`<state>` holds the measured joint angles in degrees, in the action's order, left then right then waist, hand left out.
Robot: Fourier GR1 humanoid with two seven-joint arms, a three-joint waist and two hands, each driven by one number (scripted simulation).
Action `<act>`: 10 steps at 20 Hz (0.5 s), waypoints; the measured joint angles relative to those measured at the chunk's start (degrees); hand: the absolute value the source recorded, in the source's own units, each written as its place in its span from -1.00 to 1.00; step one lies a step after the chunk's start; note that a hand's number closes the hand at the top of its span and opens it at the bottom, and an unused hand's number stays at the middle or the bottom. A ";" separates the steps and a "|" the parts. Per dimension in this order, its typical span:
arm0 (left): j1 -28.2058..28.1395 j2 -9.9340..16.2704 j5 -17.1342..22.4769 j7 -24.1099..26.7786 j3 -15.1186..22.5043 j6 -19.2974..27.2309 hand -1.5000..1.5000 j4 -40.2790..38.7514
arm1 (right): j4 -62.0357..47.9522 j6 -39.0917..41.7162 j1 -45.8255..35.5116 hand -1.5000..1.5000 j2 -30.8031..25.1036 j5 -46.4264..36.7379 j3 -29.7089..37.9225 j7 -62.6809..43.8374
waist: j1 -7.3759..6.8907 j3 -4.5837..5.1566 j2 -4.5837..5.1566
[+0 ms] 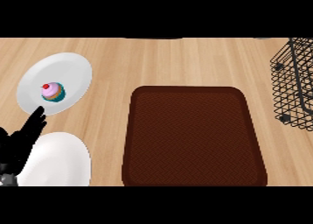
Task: Pick the croissant from the tray and place it in the tiered basket
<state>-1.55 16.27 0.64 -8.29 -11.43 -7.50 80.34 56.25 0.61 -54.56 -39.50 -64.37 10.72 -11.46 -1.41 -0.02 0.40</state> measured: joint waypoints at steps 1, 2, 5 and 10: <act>0.00 0.17 -0.08 0.29 -0.27 0.03 0.00 -0.30 | -1.04 0.53 -0.37 1.00 -1.14 -0.57 -0.49 1.34 | 0.10 -0.05 -0.07; 0.37 0.27 0.21 -0.76 -0.42 -0.01 0.00 0.00 | -3.08 0.15 -1.24 1.00 -2.12 -1.21 -0.77 2.87 | -0.01 -0.06 -0.04; 0.67 0.02 -0.48 -0.08 -0.26 0.22 0.00 -0.83 | -8.83 -0.46 -4.59 1.00 -4.30 -2.51 -1.22 6.83 | -0.10 -0.16 -0.08; 0.63 0.07 -0.40 -0.34 -0.42 -0.21 0.00 -0.50 | -16.02 -0.60 -8.10 1.00 -6.38 -5.48 -3.08 11.57 | -0.13 -0.10 -0.08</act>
<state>-0.92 16.34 0.23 -8.63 -11.85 -7.72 79.84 40.22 0.01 -62.67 -45.89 -69.85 7.64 0.11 -1.54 -0.11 0.32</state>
